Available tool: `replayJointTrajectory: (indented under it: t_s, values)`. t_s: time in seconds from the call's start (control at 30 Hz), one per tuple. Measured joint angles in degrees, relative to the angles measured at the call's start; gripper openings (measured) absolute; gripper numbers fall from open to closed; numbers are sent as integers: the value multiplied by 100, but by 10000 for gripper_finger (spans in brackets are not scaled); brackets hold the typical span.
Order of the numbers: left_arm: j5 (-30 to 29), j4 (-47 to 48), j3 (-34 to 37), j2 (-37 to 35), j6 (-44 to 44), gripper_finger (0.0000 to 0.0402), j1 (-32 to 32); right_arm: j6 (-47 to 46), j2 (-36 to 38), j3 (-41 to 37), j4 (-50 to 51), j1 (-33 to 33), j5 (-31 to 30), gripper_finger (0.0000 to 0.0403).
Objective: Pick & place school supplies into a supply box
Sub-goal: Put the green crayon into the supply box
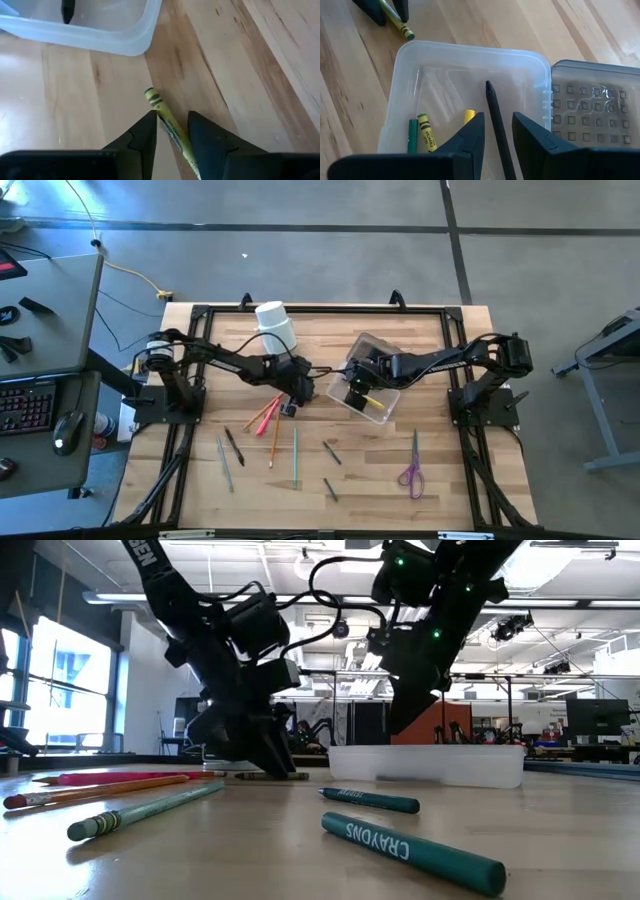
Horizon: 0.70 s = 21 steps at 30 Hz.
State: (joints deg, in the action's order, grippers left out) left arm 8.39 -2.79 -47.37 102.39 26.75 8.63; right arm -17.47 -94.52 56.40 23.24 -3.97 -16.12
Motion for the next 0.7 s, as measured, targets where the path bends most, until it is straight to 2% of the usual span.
replayJointTrajectory:
  t_s: [0.13, 0.33, 0.43, 0.6, 0.7]
  values:
    - [54, -104, 0, 239, -233, 149, 6, 0, 0, 0, -2, -1, 0, 83]
    - [166, -200, -24, 518, -1584, 141, 10, 0, 0, 0, -3, -1, 1, 83]
    - [91, -233, -24, 563, -1993, 112, 8, 2, 0, 0, 0, 0, 0, 83]
    - [-144, -306, -20, 571, -2262, 35, -4, 2, 0, 0, 4, -1, 0, 83]
    - [-216, -359, -9, 558, -2407, 31, -10, -18, 0, 0, 2, 0, 10, 83]
